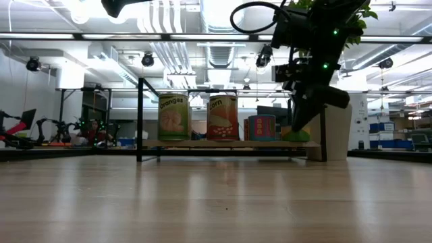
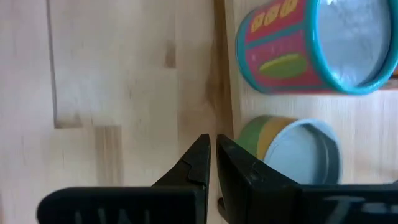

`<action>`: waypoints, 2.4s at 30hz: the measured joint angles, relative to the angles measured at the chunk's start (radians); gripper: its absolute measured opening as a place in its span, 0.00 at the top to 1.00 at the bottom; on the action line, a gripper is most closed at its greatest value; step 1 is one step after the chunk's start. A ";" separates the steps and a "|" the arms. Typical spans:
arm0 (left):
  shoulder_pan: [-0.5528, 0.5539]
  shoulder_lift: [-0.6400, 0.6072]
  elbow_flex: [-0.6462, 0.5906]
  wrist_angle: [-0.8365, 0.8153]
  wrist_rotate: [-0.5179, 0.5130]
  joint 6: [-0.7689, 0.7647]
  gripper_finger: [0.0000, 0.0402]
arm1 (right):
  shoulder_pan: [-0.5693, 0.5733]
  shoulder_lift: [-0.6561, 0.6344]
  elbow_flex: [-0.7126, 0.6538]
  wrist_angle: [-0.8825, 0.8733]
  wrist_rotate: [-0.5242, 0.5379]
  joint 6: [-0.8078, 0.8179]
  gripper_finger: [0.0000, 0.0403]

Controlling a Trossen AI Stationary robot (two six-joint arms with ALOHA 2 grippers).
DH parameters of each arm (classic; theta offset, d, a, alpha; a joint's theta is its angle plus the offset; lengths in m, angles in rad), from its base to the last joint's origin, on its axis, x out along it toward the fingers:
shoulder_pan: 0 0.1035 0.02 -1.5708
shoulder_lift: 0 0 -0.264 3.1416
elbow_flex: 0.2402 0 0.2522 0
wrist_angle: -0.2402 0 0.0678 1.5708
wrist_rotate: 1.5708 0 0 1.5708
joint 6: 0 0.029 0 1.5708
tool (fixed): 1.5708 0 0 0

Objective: Pick and place cans onto a shelf
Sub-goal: Put the canned mushroom on the shelf, then return to Home Position

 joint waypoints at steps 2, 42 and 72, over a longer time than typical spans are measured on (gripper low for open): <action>0.000 0.000 0.000 0.000 0.000 0.000 0.96 | -0.002 0.000 0.000 -0.013 0.020 0.003 0.96; -0.109 -0.119 0.000 -0.307 0.001 -0.001 0.96 | 0.162 -0.157 -0.049 0.163 0.064 0.069 0.96; -0.362 -0.822 -0.539 0.024 0.031 0.210 1.00 | 0.281 -0.931 -0.651 0.885 -0.101 -0.162 0.96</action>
